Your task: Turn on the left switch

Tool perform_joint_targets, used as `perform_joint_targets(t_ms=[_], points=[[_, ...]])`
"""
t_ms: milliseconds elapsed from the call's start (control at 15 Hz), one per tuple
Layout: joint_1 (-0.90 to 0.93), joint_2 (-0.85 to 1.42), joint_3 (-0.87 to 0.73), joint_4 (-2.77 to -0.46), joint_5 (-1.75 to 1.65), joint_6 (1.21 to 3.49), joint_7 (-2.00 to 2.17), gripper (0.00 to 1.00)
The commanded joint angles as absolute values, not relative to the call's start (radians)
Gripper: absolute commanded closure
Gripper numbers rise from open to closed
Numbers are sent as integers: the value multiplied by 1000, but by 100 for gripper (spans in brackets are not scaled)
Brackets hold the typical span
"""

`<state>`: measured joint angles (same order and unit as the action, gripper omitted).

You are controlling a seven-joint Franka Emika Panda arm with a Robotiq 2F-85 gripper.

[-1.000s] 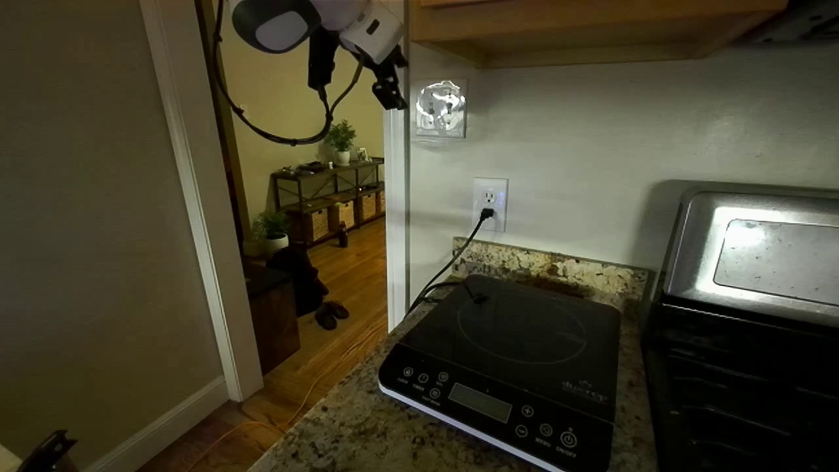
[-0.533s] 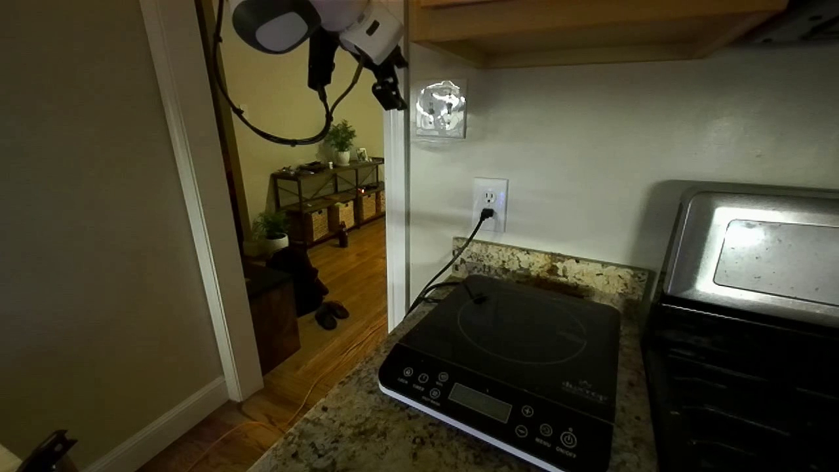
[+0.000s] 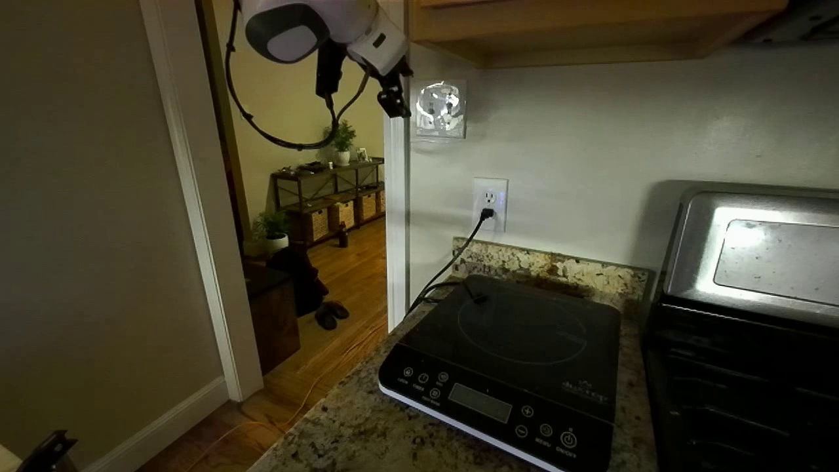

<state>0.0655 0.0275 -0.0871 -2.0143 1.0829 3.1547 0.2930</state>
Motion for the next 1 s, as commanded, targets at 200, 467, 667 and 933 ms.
perform_joint_targets(t_ms=[200, 467, 667, 933], points=[[63, 44, -89, -2008, 1083, 3155, 293, 0], [55, 56, -80, -1967, 1132, 3147, 211, 0], [49, 91, -72, -1901, 1197, 3140, 97, 0], [37, 160, -64, -1816, 1308, 3122, -58, 0]])
